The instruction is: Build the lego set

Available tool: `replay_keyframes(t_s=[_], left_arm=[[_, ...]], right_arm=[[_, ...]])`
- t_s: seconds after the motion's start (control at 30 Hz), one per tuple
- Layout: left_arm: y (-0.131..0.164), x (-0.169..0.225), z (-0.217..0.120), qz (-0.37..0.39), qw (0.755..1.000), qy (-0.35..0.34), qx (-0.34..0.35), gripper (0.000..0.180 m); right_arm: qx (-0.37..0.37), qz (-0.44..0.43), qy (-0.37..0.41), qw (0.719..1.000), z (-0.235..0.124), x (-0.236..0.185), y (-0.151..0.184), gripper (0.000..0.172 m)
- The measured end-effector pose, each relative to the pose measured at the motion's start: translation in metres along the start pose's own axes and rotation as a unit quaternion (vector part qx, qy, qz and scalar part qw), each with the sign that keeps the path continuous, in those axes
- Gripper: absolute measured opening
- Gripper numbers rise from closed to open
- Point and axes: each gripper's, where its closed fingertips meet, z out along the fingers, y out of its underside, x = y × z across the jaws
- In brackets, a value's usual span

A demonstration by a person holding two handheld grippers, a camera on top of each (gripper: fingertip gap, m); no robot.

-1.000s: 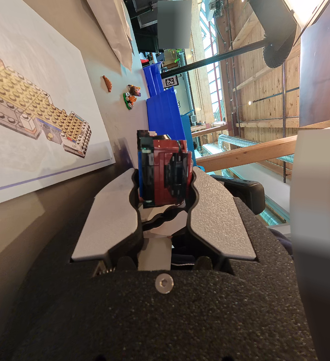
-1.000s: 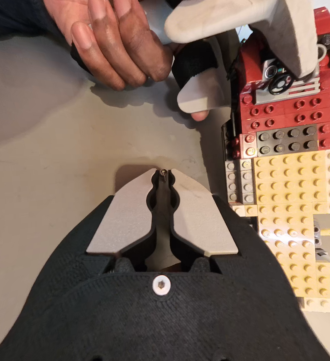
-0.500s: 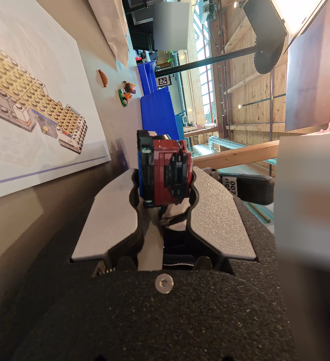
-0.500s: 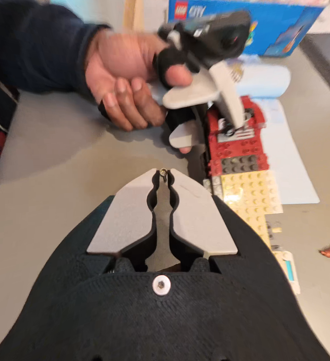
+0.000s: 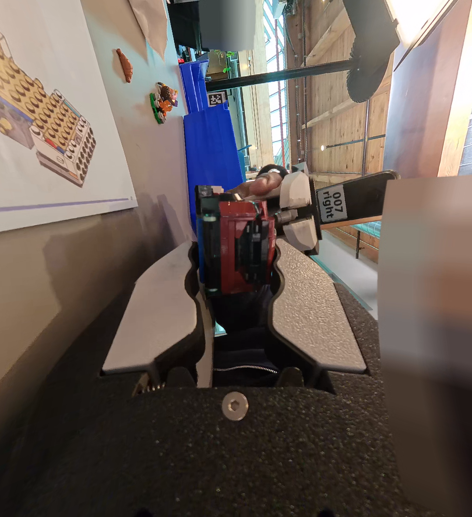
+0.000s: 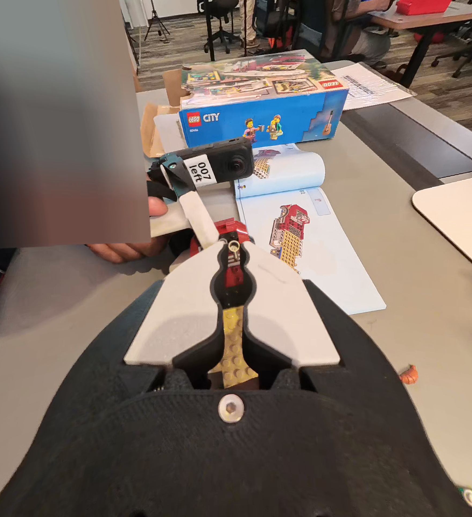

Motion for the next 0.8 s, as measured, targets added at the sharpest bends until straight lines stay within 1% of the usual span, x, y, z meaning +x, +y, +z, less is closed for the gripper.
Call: replay_keyframes(t_s=[0.17,0.27,0.4,0.8], left_arm=[[-0.002,-0.003,-0.002,-0.01,1.0,-0.002,0.002,0.049],[-0.001,-0.006,-0.001,-0.015,1.0,-0.005,-0.002,0.049],[0.003,-0.009,0.001,-0.02,1.0,-0.006,-0.008,0.049],[0.006,-0.009,0.002,-0.026,1.0,-0.003,-0.012,0.049]], right_arm=[[-0.015,0.004,-0.016,1.0,0.005,0.003,0.002,0.007],[-0.04,-0.009,-0.032,0.999,0.01,-0.001,0.003,0.007],[-0.077,-0.019,-0.033,0.996,0.014,0.002,0.009,0.007],[-0.079,-0.01,-0.061,0.995,0.014,0.0,0.014,0.007]])
